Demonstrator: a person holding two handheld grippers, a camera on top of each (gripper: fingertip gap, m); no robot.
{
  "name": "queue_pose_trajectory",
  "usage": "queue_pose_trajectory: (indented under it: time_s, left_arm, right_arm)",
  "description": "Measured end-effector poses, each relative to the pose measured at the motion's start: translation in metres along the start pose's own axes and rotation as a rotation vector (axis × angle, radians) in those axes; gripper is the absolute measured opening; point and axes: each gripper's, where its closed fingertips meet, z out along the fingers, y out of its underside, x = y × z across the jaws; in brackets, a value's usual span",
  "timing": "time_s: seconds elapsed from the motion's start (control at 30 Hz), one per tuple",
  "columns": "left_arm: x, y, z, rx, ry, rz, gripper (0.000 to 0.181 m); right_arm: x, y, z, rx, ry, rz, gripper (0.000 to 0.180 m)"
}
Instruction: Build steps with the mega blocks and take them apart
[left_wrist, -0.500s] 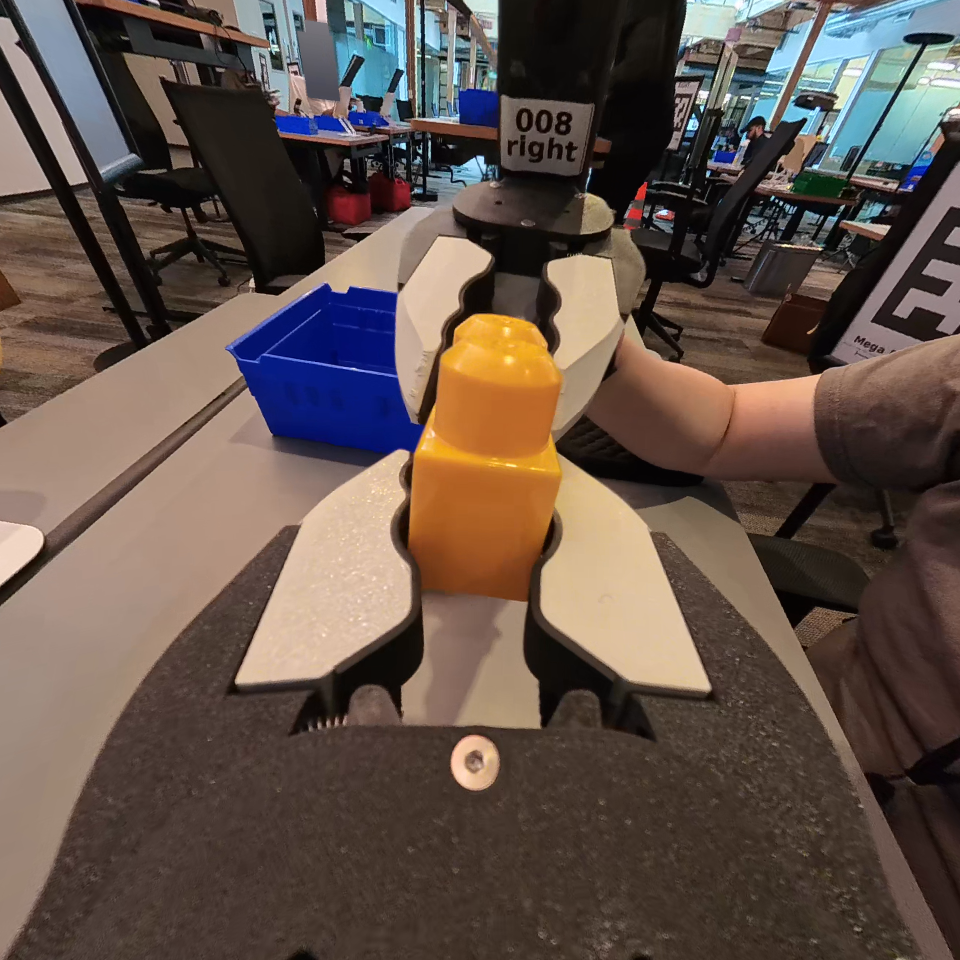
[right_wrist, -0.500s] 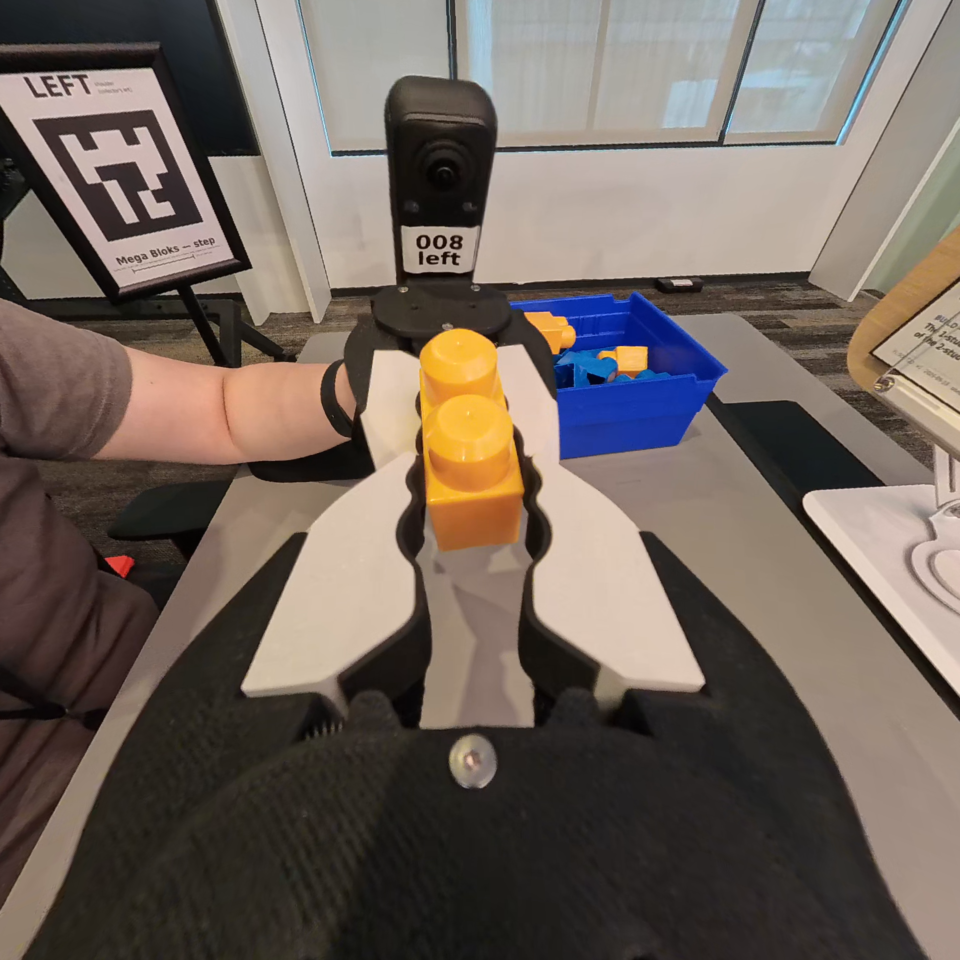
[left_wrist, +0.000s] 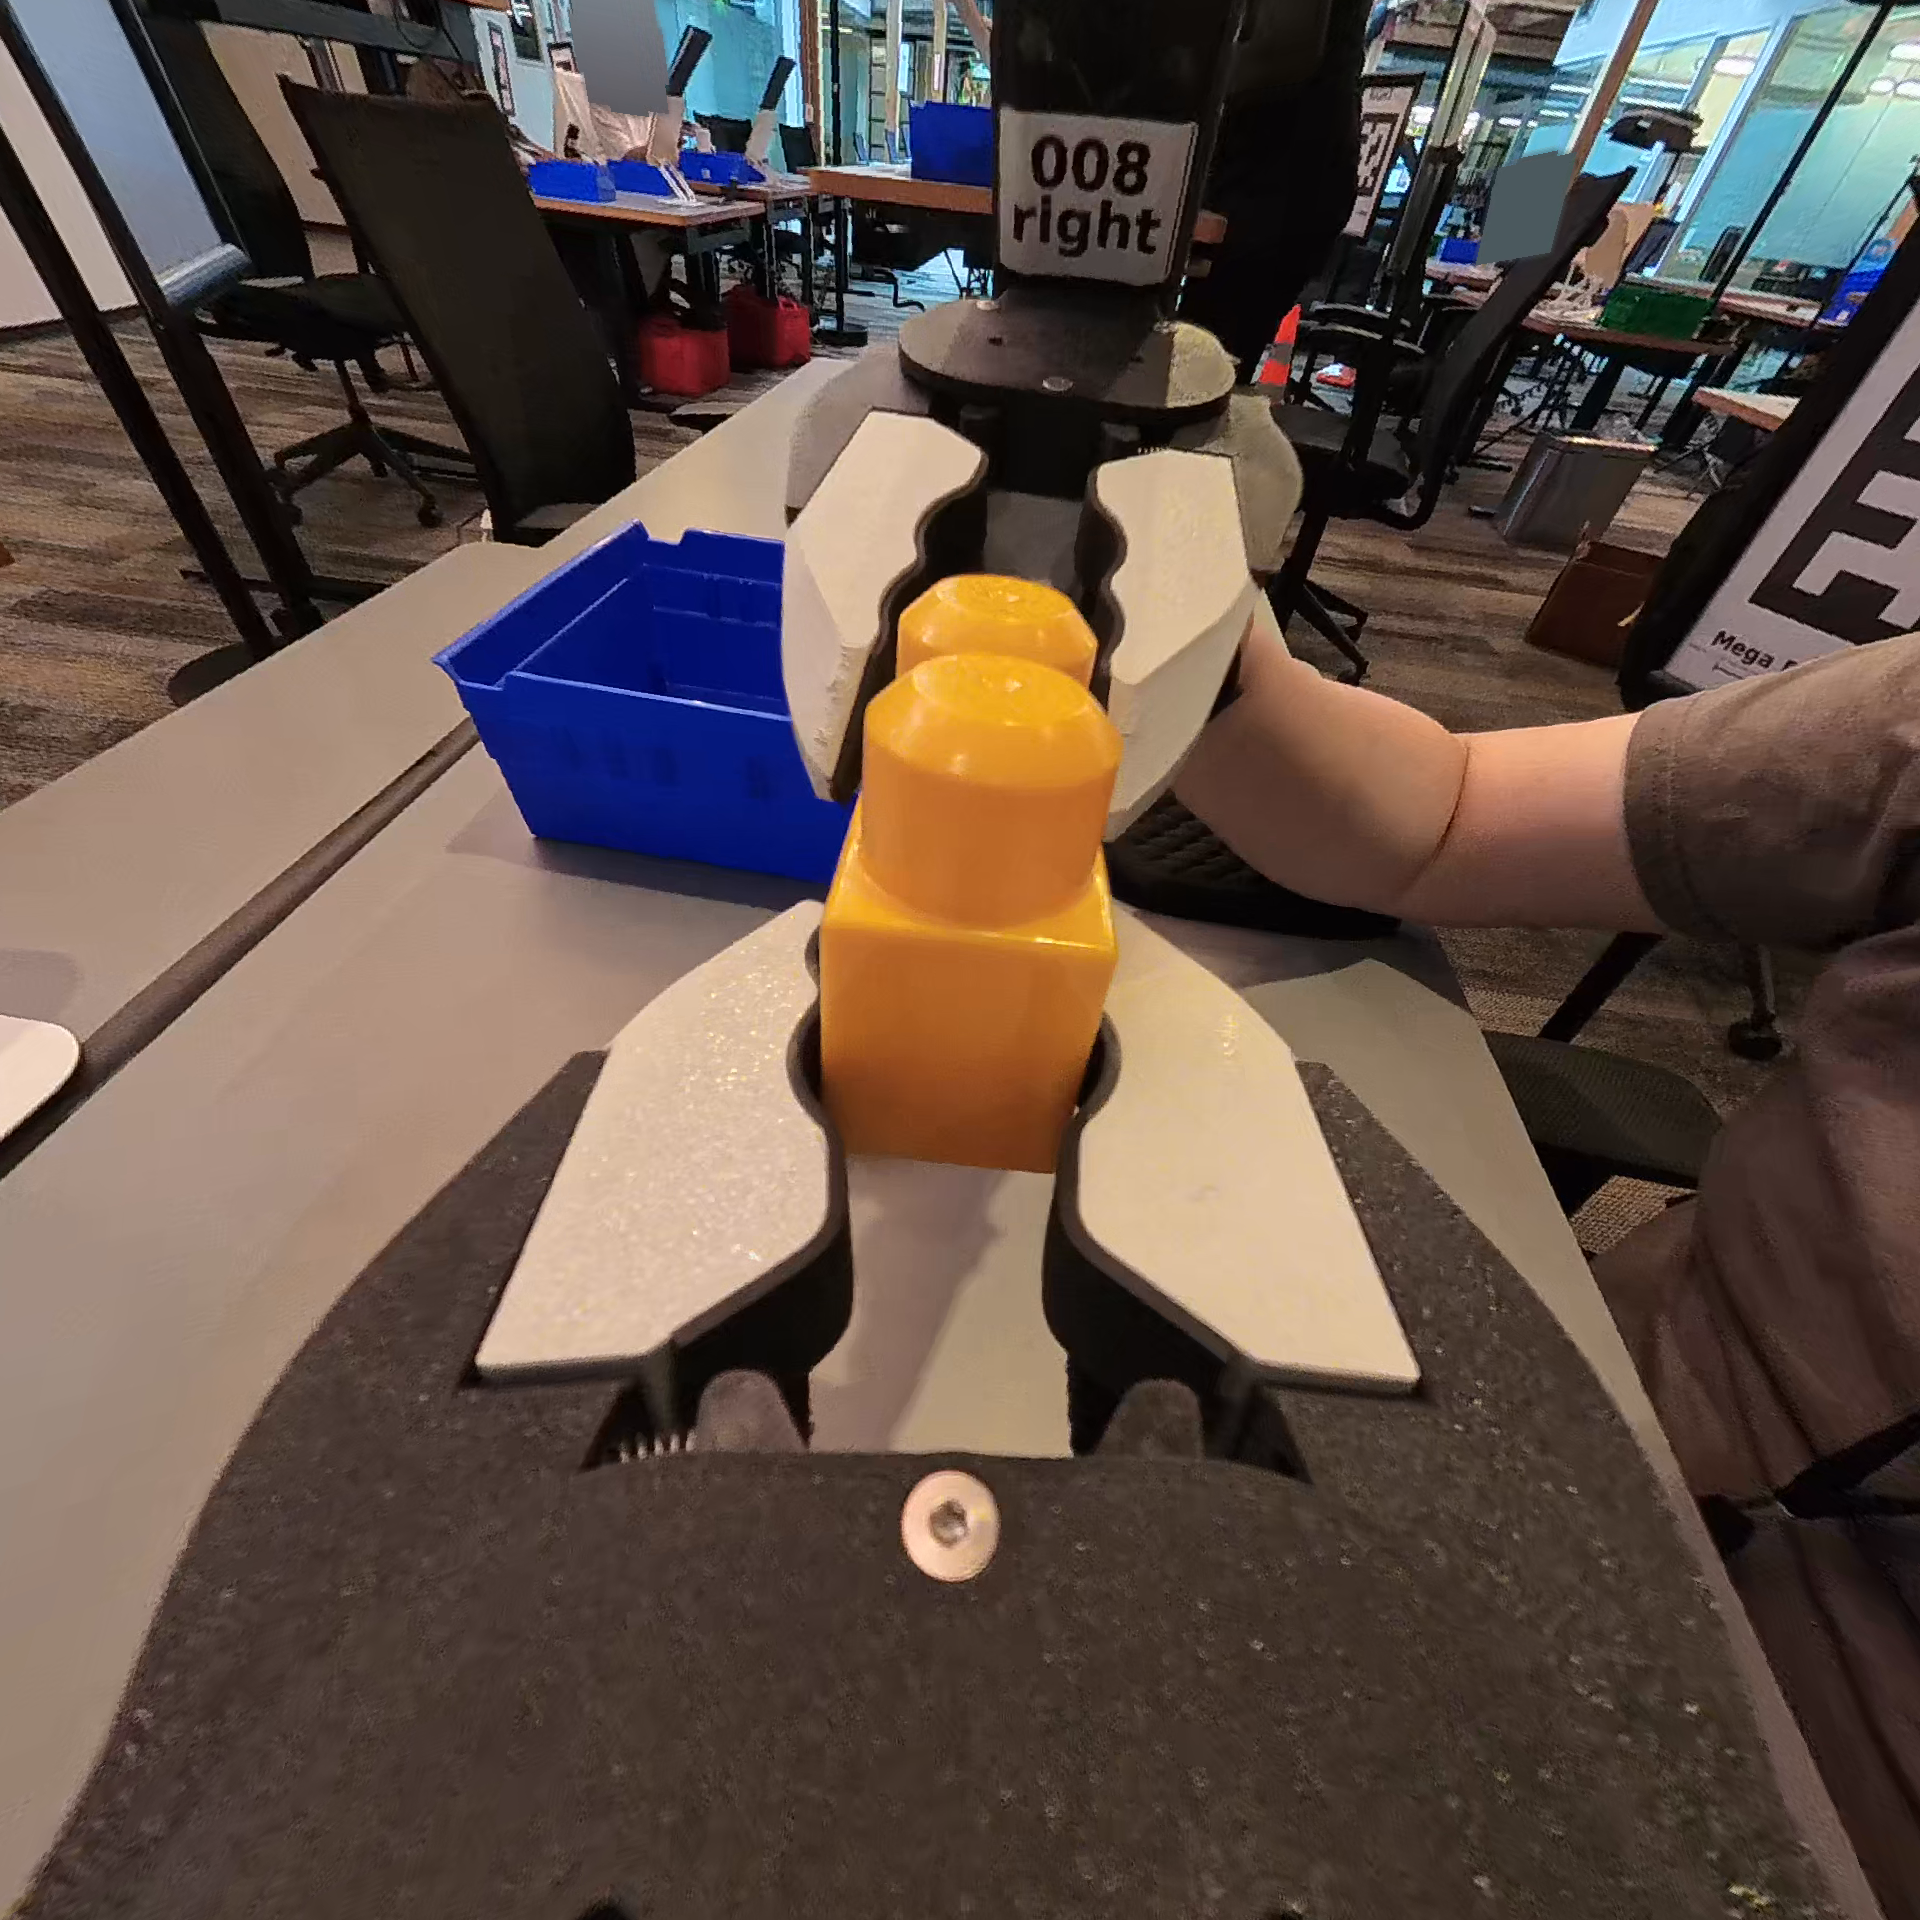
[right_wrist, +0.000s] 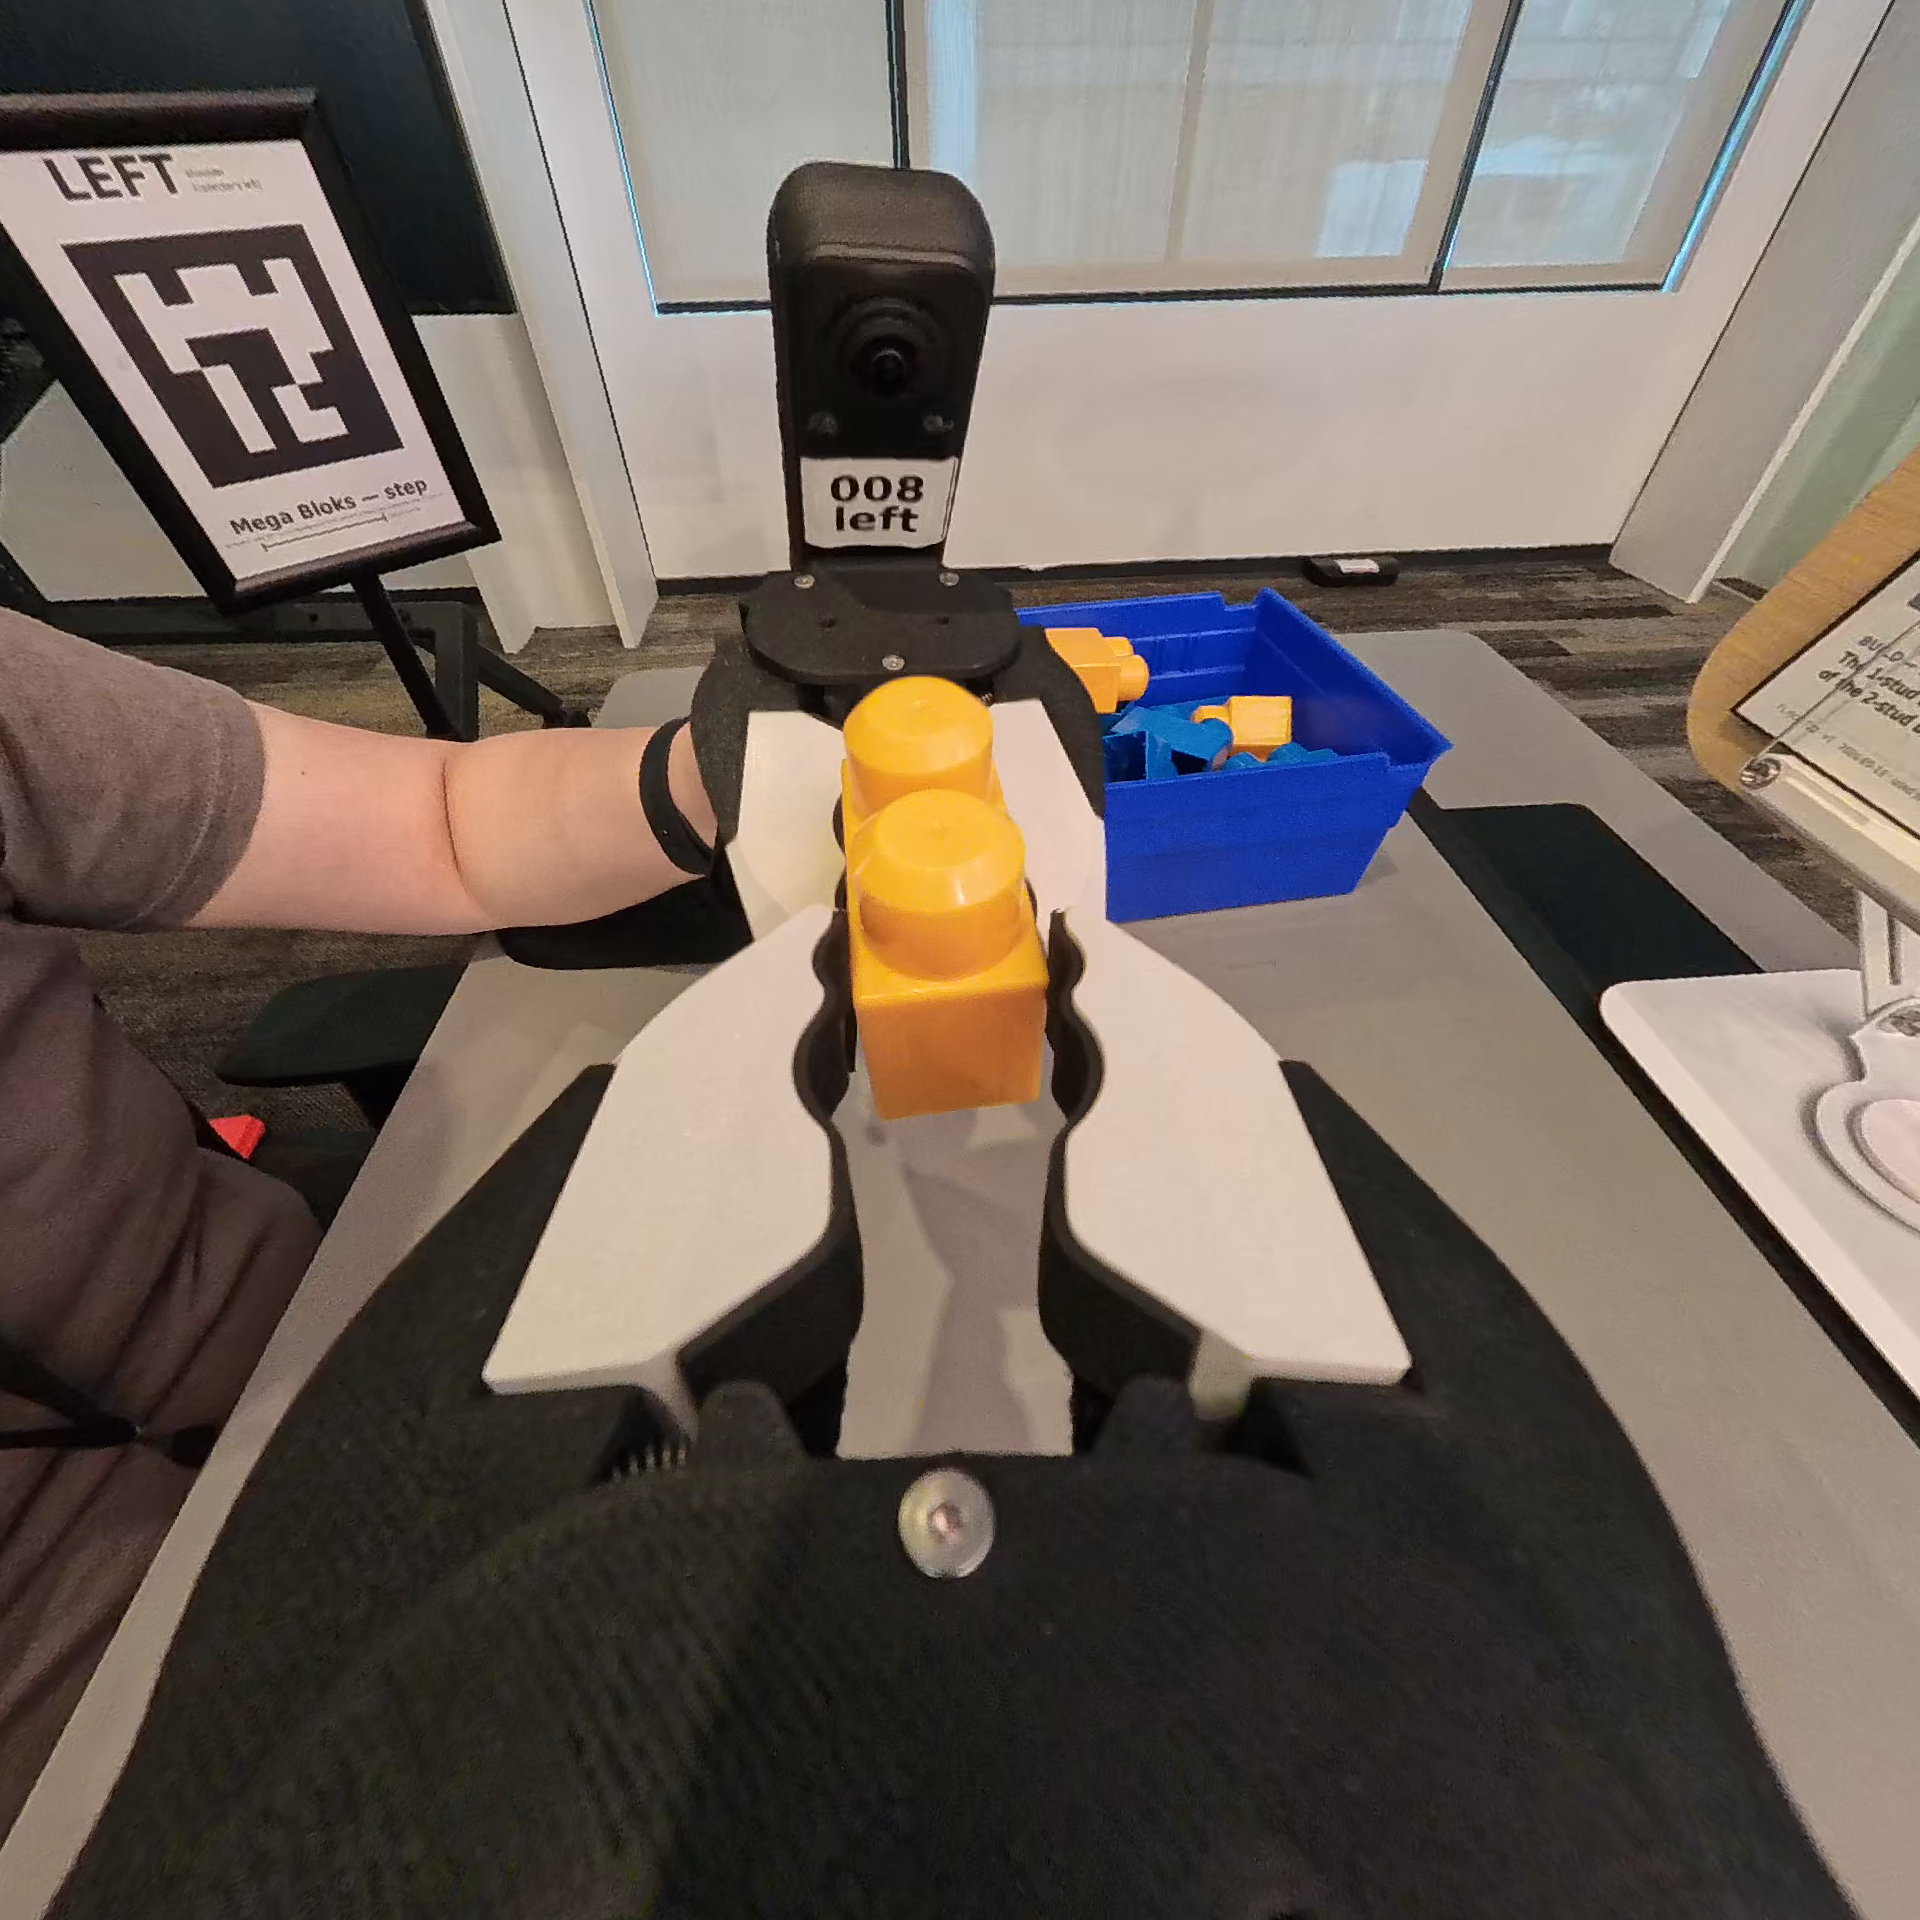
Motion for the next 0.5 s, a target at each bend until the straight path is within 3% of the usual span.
queue_pose_trajectory:
  time_s: [0.37, 0.5]
  left_arm:
    - [-0.007, -0.003, -0.006, 0.035, 0.003, -0.088, 0.041]
    - [-0.020, -0.003, -0.014, 0.017, -0.071, -0.062, 0.041]
  right_arm:
    - [0.005, -0.005, -0.007, 0.023, 0.008, 0.033, 0.042]
    - [0.023, 0.015, -0.022, -0.160, 0.115, 0.054, 0.045]
